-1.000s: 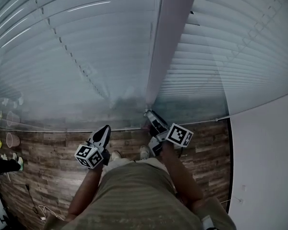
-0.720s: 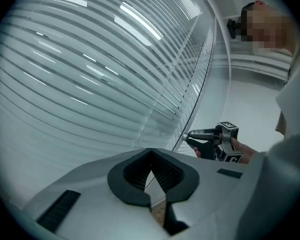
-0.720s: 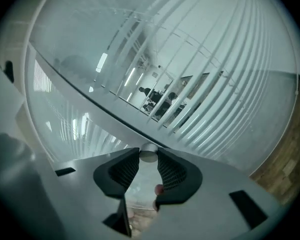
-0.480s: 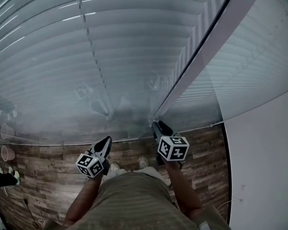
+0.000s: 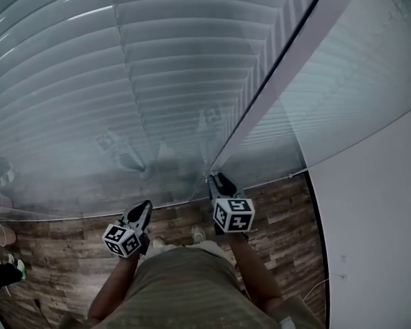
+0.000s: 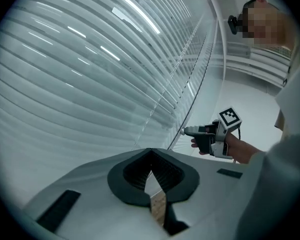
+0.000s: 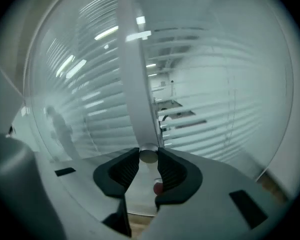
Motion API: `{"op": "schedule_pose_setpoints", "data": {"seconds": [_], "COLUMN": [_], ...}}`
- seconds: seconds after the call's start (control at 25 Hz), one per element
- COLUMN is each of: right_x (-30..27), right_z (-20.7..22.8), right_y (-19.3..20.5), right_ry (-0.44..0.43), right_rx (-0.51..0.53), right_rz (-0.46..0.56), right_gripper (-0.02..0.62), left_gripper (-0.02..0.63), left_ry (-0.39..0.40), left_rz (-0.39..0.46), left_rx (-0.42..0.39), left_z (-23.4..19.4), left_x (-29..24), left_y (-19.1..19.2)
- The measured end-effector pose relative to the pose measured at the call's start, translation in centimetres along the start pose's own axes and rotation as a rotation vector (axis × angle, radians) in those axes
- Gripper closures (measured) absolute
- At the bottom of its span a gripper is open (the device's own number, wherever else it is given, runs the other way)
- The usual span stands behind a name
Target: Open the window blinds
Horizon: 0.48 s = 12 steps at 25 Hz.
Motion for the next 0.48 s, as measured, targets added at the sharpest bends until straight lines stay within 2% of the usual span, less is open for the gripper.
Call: {"op": "schedule_pose_setpoints", "data": {"seconds": [0.04,0.12,0.16,0.2,0.24,0.28,0.32,0.36,0.4,0.48], "right_x": [-0.1,-0.7,-1.1,-1.3,-1.4,-1.4,-1.3,-1.3,-1.1,-0.4], "right_z": [0.8,2.7,3.4,3.8,4.0,4.0,3.9,3.8,3.6,3.1], "right_y": [0.2,1.0,1.7,2.4,3.0,3.3,3.2,2.8,2.2,1.0], "right_ry": [-0.105,-0.343,-0.446,-0.524,-0.575,-0.604,-0.62,-0.627,-0.624,-0.548], "right_rx": [-0.262,-0.871,-1.128,-1.315,-1.426,-1.466,-1.445,-1.372,-1.255,-0.926], "right_rz": [-0.027,-0.085,-0.104,-0.109,-0.104,-0.092,-0.074,-0.052,-0.025,0.03], "right_gripper": [0.476,0.476,0.476,0.476,0.476,0.476,0.476,0.476,0.469,0.377], "left_gripper": [0.592,0.592,0.592,0.592,0.592,0.592,0.592,0.592,0.592,0.592], "left_ry": [0.001,-0.001,-0.005,-0.008,-0.012,-0.016,-0.02,-0.024,-0.028,-0.034], "left_rz": [0.001,0.0,-0.002,-0.006,-0.01,-0.012,-0.013,-0.013,-0.013,-0.013], "left_rx": [-0.003,-0.009,-0.01,-0.008,-0.006,-0.005,-0.004,-0.003,-0.002,-0.004], "left_z": [-0.1,-0.2,-0.2,-0.2,-0.1,-0.1,-0.1,-0.1,-0.1,0.0], "left_x": [0.1,0.2,0.3,0.5,0.8,1.0,1.1,1.1,1.1,1.1], "left_y": [0.1,0.3,0.5,0.6,0.7,0.8,0.8,0.8,0.8,0.8]}}
Point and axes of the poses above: the fingertips, and each gripper's own axes: x backward along the fingers, z to its right, y out of its underside, the point moved 4 cm from there along x, backward along the fingers, and after that the axes turned 13 degrees about -x, right-handed, at the moved point
